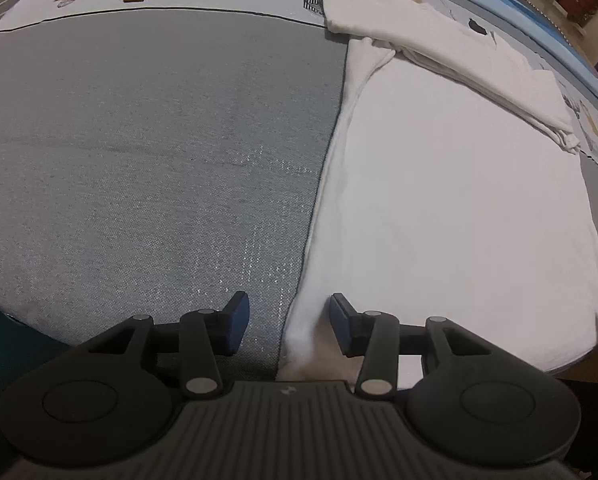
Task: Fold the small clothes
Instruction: 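Move both grippers to the shirt hem edge, then grasp the shirt hem with the left gripper while the right gripper grasps it too, then lift the hem with both grippers and fold it toward the collar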
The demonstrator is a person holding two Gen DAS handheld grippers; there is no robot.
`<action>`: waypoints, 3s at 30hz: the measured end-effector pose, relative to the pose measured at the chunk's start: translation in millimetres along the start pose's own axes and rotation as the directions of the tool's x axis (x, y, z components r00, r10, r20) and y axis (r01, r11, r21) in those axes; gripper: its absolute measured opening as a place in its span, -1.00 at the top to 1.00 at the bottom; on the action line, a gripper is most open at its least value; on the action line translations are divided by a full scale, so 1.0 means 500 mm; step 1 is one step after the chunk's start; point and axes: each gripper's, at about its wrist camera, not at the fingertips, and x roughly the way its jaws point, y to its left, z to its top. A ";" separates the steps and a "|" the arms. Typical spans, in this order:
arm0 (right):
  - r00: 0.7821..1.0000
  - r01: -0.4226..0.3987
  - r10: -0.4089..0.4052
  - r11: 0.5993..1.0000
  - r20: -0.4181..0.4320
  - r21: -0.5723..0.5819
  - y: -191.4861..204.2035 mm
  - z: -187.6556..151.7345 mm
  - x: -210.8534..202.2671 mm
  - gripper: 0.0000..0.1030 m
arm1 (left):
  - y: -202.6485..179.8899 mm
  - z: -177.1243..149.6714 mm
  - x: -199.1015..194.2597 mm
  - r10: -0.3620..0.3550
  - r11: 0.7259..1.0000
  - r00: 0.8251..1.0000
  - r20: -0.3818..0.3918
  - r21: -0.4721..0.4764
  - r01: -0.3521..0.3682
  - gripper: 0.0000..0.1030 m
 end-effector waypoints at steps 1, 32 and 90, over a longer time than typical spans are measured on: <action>0.999 0.012 -0.012 1.000 -0.029 -0.019 0.003 -0.003 0.011 0.04 | -0.001 0.000 0.000 0.001 1.000 1.000 -0.003 0.003 -0.001 0.04; 0.995 -0.097 0.094 0.992 -0.043 -0.076 0.008 0.005 0.014 0.78 | -0.042 -0.010 0.007 -0.034 0.995 0.999 0.038 0.095 0.030 0.88; 0.747 -0.513 0.512 0.850 0.424 -0.123 -0.190 -0.030 -0.420 0.87 | 0.024 -0.101 -0.406 -0.291 0.955 0.894 0.342 0.155 0.251 0.94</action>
